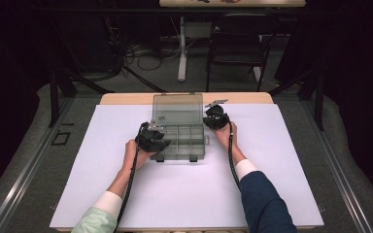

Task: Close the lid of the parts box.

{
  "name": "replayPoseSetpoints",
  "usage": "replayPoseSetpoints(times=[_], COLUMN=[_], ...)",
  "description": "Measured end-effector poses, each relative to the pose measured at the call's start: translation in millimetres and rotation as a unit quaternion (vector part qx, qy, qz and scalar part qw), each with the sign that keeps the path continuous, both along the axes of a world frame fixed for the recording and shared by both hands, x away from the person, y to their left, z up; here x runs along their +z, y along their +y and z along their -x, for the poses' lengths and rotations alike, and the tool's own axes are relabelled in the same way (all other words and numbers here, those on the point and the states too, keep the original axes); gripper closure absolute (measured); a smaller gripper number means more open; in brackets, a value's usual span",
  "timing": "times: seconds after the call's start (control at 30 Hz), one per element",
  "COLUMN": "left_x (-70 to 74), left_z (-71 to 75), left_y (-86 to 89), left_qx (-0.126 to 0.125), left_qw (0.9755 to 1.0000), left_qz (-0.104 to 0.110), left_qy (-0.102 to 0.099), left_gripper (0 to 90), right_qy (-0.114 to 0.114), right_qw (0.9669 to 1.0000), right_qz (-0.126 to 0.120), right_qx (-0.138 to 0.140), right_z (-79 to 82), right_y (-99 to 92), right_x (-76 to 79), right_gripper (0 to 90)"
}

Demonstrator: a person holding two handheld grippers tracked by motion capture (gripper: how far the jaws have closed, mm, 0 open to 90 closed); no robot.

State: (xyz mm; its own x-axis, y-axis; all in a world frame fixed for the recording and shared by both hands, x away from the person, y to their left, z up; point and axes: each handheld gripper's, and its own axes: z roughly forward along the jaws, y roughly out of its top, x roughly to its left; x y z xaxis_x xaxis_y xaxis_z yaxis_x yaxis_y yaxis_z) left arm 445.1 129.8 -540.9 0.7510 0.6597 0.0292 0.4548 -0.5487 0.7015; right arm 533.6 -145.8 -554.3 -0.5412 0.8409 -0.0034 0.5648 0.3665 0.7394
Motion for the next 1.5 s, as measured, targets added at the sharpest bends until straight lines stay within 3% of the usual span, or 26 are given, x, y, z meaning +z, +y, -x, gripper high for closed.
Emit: replayPoseSetpoints(times=[1.5], left_x=[-0.7], left_z=[0.3], left_y=[-0.3], left_qx=[0.003], left_qw=[1.0], left_qz=[0.002], left_qy=[-0.002], left_gripper=[56.2], right_qy=[-0.075], right_qw=[0.997], right_qz=[-0.019], right_qx=[0.001], right_z=[7.1], right_y=[-0.8], right_x=[18.2], right_gripper=[90.0])
